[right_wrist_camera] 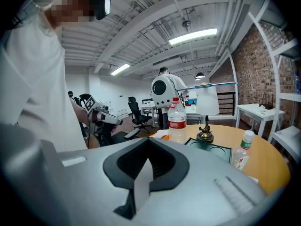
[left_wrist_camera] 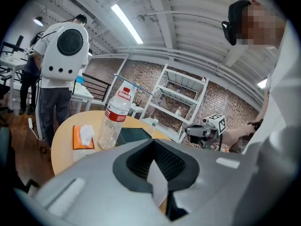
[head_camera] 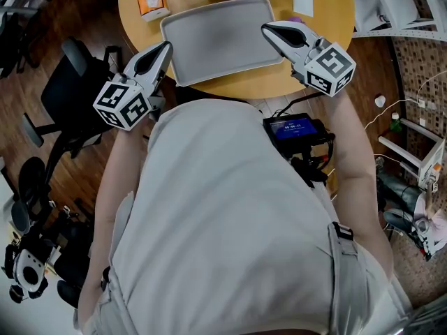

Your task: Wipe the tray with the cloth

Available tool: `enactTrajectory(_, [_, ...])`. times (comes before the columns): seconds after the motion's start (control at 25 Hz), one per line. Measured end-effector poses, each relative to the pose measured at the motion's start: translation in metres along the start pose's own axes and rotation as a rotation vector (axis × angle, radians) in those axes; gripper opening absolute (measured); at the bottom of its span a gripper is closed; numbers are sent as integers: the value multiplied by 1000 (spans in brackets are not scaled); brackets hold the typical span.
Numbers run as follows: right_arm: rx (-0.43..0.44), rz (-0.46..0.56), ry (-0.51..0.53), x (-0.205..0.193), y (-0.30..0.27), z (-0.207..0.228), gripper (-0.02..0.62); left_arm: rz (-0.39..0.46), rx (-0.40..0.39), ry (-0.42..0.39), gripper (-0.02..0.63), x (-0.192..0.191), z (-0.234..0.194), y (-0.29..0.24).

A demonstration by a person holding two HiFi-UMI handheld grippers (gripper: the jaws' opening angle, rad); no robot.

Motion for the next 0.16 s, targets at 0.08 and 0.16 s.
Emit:
enactTrajectory(0.08, [4, 0, 5, 2, -2, -1, 0, 2, -3, 0, 0, 0, 0, 0])
enactTrajectory(0.16, [8, 1, 10, 4, -5, -3, 0, 3, -7, 1, 0, 1, 1, 0])
Point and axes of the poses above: the fingertips, and each gripper's own axes: y backward along the fingers, z to its right, x out of its top, the point moved 7 cm from there along y, backward along the fingers, and after that the axes turned 5 degrees about z, right-handed, at the moved point
